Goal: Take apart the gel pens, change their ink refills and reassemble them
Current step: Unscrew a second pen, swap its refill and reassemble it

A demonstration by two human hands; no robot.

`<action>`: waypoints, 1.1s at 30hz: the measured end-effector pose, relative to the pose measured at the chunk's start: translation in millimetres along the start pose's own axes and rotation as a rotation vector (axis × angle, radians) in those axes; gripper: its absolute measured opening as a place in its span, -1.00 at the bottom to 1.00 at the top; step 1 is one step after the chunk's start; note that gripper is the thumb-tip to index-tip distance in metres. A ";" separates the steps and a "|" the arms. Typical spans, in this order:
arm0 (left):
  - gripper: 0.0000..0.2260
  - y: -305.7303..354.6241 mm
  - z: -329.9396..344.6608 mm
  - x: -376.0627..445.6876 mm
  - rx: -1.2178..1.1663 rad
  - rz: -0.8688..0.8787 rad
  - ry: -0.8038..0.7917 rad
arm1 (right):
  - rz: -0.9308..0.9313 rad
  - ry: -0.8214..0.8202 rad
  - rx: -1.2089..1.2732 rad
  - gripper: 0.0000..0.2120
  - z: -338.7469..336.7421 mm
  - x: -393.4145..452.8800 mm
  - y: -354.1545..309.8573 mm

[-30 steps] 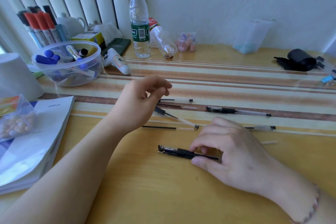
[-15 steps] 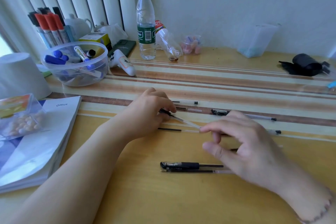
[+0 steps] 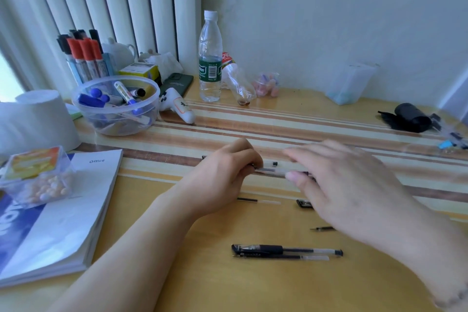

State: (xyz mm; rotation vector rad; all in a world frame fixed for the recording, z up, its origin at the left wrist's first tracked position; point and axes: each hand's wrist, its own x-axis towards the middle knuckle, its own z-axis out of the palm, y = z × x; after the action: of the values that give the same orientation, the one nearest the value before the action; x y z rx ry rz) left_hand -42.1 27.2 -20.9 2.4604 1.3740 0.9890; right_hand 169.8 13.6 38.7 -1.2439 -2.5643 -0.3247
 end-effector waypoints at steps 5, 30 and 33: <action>-0.85 -0.9 -1.5 0.4 0.004 0.009 0.065 | -0.061 -0.017 0.017 -0.66 32.9 27.8 -2.3; -0.74 -5.6 0.1 -0.6 -0.004 -0.036 0.103 | 0.020 0.229 0.516 -0.65 68.6 2.2 39.5; -0.69 -6.1 1.7 -0.1 -0.023 -0.045 0.120 | 0.007 0.277 0.476 -0.69 66.6 1.9 35.9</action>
State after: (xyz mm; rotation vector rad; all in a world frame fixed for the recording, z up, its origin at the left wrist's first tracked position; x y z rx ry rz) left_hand -45.3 30.9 -24.9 2.3781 1.4383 1.1521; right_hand 187.4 57.7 -20.2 -0.9539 -2.2201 0.1088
